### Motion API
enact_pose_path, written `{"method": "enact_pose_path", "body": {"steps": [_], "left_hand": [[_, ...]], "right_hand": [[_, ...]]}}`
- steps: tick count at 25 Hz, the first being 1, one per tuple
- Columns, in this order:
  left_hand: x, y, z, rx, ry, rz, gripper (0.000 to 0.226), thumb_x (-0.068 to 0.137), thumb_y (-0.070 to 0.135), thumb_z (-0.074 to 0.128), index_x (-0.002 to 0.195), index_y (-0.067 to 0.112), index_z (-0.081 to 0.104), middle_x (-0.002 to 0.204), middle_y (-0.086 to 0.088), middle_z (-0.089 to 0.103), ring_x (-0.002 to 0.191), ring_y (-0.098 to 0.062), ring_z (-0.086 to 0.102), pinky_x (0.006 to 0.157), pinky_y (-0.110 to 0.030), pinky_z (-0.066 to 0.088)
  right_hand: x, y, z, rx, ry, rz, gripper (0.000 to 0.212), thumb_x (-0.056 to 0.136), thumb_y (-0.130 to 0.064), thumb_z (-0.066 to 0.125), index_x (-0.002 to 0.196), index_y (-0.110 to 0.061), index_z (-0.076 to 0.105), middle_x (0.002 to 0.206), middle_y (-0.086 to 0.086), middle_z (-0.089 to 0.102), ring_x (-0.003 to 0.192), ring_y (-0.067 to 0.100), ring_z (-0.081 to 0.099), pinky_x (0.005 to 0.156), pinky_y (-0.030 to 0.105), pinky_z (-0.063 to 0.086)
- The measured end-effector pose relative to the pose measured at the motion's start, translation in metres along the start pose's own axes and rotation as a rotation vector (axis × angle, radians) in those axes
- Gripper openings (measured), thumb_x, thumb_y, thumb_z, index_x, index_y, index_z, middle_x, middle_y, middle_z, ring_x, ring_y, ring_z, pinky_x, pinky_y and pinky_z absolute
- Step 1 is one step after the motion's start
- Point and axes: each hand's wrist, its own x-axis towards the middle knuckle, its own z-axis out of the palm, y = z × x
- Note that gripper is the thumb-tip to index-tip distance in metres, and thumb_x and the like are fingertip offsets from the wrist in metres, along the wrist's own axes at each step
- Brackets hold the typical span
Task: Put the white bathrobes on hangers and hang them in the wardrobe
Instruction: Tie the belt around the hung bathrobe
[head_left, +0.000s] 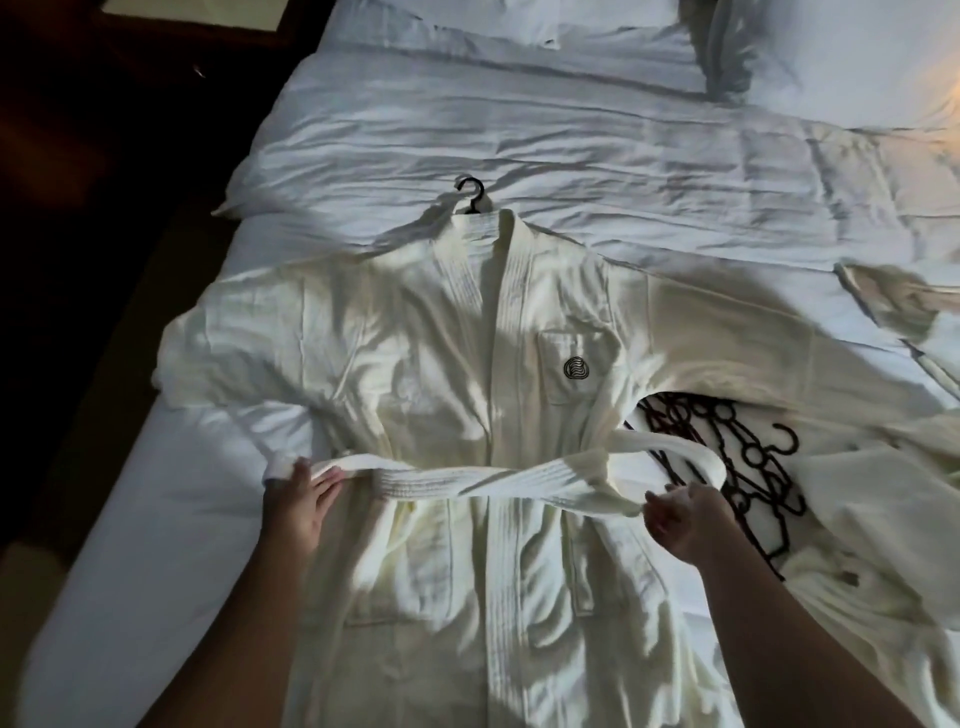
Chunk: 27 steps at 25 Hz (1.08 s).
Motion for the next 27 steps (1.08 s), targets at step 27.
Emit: {"method": "enact_pose_path", "body": {"steps": [27], "left_hand": [[-0.202,0.062,0.163,0.947,-0.712,1.110,0.041,0.083,0.017,0.070,0.061,0.008,0.036,0.056,-0.010,0.034,0.057,-0.025,0.037,0.054,-0.042,0.035]], "right_hand": [[-0.164,0.034,0.089,-0.558,-0.844,-0.579,0.027,0.084,0.016,0.054,0.097,-0.004,0.067,0.078,0.010,0.066,0.072,0.023,0.064,0.067,0.035,0.054]]}}
